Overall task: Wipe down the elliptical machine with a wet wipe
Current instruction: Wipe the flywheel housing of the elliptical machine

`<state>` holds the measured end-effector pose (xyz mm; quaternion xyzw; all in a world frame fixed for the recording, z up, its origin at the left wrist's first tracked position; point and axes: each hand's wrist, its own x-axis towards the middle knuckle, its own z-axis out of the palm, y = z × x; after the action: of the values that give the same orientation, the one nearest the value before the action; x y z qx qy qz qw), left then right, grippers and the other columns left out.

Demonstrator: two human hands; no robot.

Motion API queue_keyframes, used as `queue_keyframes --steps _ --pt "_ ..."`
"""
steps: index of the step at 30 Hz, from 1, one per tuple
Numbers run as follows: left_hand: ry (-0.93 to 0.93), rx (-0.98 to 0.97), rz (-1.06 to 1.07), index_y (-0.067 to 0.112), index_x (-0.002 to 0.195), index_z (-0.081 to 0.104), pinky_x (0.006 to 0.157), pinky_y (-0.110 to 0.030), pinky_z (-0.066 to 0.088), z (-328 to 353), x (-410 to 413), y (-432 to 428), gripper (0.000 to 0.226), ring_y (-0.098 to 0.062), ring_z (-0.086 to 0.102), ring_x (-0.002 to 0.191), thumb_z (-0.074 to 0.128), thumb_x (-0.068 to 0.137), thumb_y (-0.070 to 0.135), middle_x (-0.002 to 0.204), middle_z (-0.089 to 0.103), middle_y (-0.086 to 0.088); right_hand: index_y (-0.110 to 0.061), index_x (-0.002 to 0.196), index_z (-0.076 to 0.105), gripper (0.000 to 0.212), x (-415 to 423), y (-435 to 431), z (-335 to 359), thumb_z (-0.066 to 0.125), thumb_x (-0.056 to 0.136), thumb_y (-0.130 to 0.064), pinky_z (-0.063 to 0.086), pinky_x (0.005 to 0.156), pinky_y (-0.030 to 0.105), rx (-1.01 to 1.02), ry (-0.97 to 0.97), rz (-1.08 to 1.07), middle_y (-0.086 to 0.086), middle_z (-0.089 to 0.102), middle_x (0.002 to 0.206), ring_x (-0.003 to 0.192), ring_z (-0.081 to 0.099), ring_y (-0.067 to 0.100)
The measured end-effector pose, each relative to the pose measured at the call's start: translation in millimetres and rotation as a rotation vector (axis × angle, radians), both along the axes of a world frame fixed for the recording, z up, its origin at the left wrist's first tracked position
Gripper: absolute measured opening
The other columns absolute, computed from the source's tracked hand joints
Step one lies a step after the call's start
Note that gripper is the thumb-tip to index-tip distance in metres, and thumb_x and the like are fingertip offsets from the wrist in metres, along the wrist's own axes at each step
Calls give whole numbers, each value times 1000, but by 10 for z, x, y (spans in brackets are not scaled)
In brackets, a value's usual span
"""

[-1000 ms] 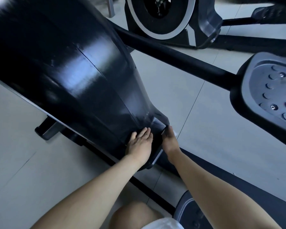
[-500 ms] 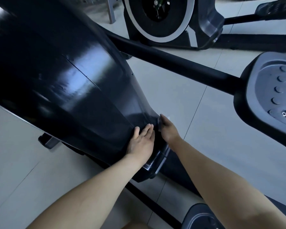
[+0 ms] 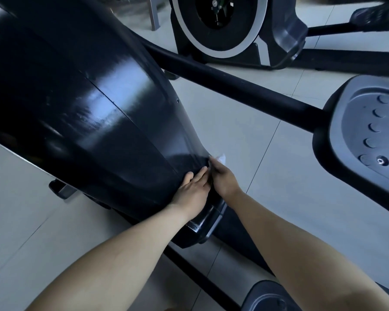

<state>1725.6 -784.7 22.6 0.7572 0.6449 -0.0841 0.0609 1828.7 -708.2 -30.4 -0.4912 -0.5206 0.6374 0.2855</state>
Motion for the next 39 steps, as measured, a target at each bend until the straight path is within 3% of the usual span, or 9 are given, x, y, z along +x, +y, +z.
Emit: queue_keyframes --steps 3,7,11,16,20,28,32,36,39 --pt "-59 9 -67 13 154 39 117 -28 0 26 -59 -39 66 -16 5 157 47 92 -8 168 24 3 -25 144 54 36 160 -193 14 46 109 -24 37 93 1 -20 18 -17 -8 60 132 121 54 6" --pt "-109 35 -64 13 151 49 119 -26 12 88 -159 -211 63 -19 24 154 61 90 1 161 39 0 -26 160 27 49 212 -421 -164 33 111 -27 32 117 30 -35 -106 -89 -2 44 156 138 45 17" --pt "-140 235 -154 10 109 79 108 -34 41 163 -303 -424 51 -26 65 121 85 60 -4 118 74 -4 -36 162 14 54 27 -498 95 31 110 -36 21 123 35 -96 -34 -87 -6 34 156 143 33 16" --pt "26 378 -157 14 97 81 114 -41 30 570 -342 -546 41 -24 67 120 43 81 10 112 76 -1 -46 155 33 83 -336 -455 495 42 83 -87 36 118 34 -274 315 -1 -11 50 152 136 50 7" --pt "137 396 -114 13 93 80 119 -43 26 874 -498 -623 43 -26 63 126 37 87 10 117 75 -3 -42 161 17 58 -385 -676 913 29 106 -59 45 95 17 -231 436 -13 -16 57 130 116 56 -2" --pt "136 477 -81 14 105 77 127 -29 -1 1440 -628 -747 25 -20 48 139 71 82 9 125 70 1 -55 154 22 58 -536 -819 1878 39 99 -63 20 123 28 84 514 85 -26 28 160 146 28 -7" --pt "114 568 -33 11 107 78 124 -25 10 1662 -577 -714 34 -16 41 129 77 73 7 118 73 -1 -30 153 40 42 -527 -836 2176 35 112 -32 23 119 17 326 394 14 -19 35 157 146 27 -5" --pt "140 460 18 17 105 78 118 -27 23 1719 -632 -751 36 -16 42 131 82 72 5 125 69 8 14 103 54 22 -472 -899 2018 42 104 -4 46 86 51 278 285 -158 28 42 105 94 52 34" --pt "98 394 17 13 115 76 115 -39 41 1729 -685 -759 44 -26 54 133 77 74 -3 128 68 4 -12 89 61 23 -437 -873 1841 43 102 -5 48 81 28 221 178 -109 14 51 111 80 54 11"
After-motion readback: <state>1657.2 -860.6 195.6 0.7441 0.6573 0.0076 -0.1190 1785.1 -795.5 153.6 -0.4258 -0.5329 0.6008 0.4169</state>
